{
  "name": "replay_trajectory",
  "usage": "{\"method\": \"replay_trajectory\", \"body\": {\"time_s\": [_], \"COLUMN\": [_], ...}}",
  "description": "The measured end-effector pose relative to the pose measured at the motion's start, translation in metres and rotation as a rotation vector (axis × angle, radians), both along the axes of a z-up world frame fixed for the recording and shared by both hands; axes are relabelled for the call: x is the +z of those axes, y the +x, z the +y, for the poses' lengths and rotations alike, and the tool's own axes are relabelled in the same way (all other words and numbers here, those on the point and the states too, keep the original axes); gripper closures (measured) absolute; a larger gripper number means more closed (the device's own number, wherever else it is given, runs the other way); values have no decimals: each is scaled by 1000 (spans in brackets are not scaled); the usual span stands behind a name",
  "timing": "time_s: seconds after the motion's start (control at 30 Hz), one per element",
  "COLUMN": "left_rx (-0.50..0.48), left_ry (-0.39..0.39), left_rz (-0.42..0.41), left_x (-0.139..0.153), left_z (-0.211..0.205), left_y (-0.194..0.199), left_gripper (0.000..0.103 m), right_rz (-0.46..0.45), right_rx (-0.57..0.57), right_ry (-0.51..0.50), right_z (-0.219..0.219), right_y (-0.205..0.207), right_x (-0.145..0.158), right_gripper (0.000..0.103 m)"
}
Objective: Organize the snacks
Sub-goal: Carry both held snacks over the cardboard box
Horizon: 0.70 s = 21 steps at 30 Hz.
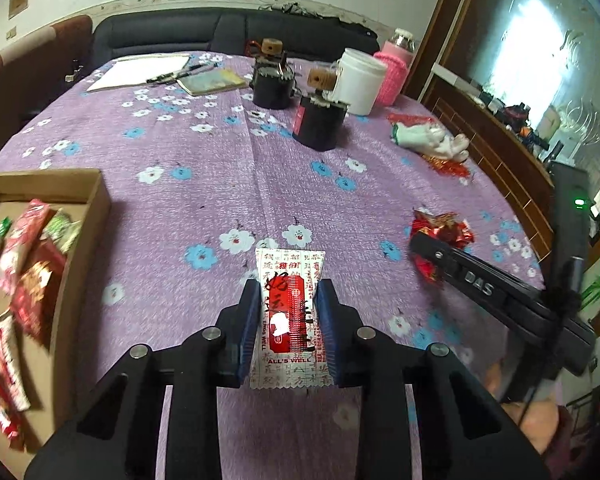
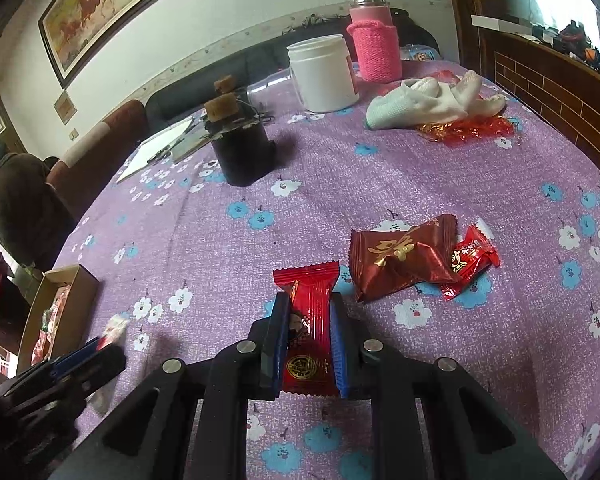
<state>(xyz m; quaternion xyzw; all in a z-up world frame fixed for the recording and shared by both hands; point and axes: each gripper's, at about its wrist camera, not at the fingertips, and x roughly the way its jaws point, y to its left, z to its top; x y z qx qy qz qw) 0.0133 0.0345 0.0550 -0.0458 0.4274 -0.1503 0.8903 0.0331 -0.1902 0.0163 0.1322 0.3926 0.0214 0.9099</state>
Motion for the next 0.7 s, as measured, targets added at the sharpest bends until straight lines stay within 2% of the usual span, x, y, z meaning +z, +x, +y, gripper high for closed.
{"method": "replay_trajectory", "body": {"time_s": [0.2,0.37,0.53,0.7], "left_rx": [43,105,181,263], "left_ry": [-22,-49,-46,-60], "left_rz": [-50,-65,-67,-50], "left_x": [18,29,30,24], "left_z": [27,68,111,152], "left_y": [-26,-46,-63,-75], "left_gripper": [77,77,77,77], "right_rz": [-25,-31,-42,-38], "right_rx": [15,38,98,190], "right_ry": [4,-3,-2,7], "right_z": [6,17,43,87], "right_y": [-5,-7,-20,-32], "right_x": [4,9,20,30], "right_gripper": [83,83,83,84]}}
